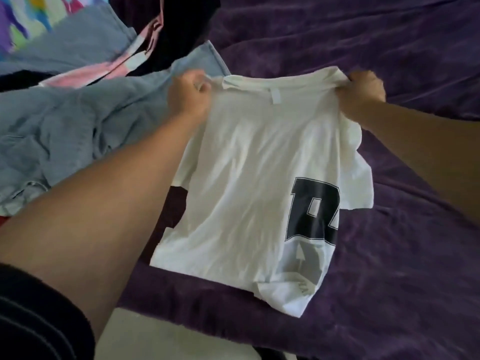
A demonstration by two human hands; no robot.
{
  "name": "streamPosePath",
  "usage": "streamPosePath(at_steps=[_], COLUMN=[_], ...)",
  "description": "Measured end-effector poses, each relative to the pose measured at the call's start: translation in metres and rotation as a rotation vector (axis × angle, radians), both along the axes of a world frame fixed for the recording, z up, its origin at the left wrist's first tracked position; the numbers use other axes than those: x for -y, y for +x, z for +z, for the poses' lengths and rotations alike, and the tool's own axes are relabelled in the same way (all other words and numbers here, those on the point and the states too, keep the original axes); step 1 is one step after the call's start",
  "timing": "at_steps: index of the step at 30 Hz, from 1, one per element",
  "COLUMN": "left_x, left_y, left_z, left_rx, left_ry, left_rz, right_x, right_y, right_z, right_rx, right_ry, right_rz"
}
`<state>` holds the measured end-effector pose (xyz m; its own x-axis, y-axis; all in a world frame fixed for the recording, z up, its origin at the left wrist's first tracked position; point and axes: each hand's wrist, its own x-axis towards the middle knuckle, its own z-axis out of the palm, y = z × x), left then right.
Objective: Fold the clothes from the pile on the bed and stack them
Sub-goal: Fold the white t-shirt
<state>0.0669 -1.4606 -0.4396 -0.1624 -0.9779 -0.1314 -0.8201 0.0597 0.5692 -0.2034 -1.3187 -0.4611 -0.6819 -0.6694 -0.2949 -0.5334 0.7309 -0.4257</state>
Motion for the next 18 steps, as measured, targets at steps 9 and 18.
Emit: streamPosePath(at_steps=[9, 18], left_x=[-0.099, -0.209], left_y=[0.104, 0.252], left_z=[-0.049, -0.092], left_rx=[0.244, 0.425], left_ry=[0.273, 0.608], left_rz=[0.003, -0.032], right_x=[-0.081, -0.264], right_y=[0.075, 0.196], right_z=[-0.058, -0.087], right_rx=[0.152, 0.223], right_ry=[0.086, 0.231], right_rz=[0.107, -0.541])
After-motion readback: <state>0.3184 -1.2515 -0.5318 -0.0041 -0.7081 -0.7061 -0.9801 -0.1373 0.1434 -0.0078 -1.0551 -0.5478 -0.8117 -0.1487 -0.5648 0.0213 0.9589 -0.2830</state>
